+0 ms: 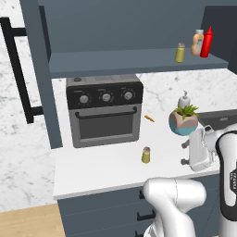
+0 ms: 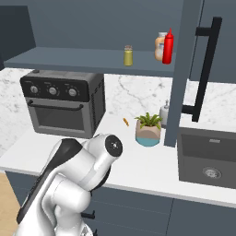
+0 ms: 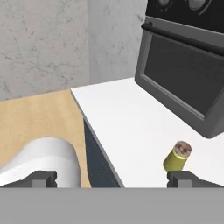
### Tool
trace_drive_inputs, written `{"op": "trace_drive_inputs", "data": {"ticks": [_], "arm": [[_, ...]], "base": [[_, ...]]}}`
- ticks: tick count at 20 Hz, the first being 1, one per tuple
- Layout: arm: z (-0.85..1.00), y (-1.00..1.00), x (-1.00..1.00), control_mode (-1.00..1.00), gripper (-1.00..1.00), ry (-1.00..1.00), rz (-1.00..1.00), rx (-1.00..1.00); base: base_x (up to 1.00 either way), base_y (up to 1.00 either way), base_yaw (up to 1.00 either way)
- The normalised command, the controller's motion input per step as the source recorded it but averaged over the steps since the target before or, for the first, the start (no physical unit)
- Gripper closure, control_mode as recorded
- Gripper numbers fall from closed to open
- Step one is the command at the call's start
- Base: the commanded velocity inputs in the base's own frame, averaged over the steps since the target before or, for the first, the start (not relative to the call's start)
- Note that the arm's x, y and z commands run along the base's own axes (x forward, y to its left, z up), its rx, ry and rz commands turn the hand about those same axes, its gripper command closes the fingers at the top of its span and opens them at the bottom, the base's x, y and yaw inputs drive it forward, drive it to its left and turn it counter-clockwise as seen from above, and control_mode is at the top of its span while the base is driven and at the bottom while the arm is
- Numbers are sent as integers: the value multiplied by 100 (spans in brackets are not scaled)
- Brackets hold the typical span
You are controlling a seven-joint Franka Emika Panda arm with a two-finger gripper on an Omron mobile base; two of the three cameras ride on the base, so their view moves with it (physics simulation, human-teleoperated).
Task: Put the shaker and condiment bottle from the counter next to their counterparts in the cabinet.
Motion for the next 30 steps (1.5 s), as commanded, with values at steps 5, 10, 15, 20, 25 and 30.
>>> {"op": "trace_drive_inputs", "data": {"ticks": [5, 10, 15, 20, 25, 30], "arm": [[-29, 13, 3, -100, -100, -8, 0, 4], [-23, 16, 21, -100, -100, 0, 0, 7], [-16, 15, 25, -100, -100, 0, 0, 8], [-18, 11, 29, -100, -100, 0, 0, 6], [-20, 7, 31, -100, -100, 0, 0, 5], [-21, 1, 30, -100, -100, 0, 0, 6]], "base": [[0, 0, 0], [0, 0, 0], [0, 0, 0], [0, 0, 0], [0, 0, 0], [0, 0, 0]]}}
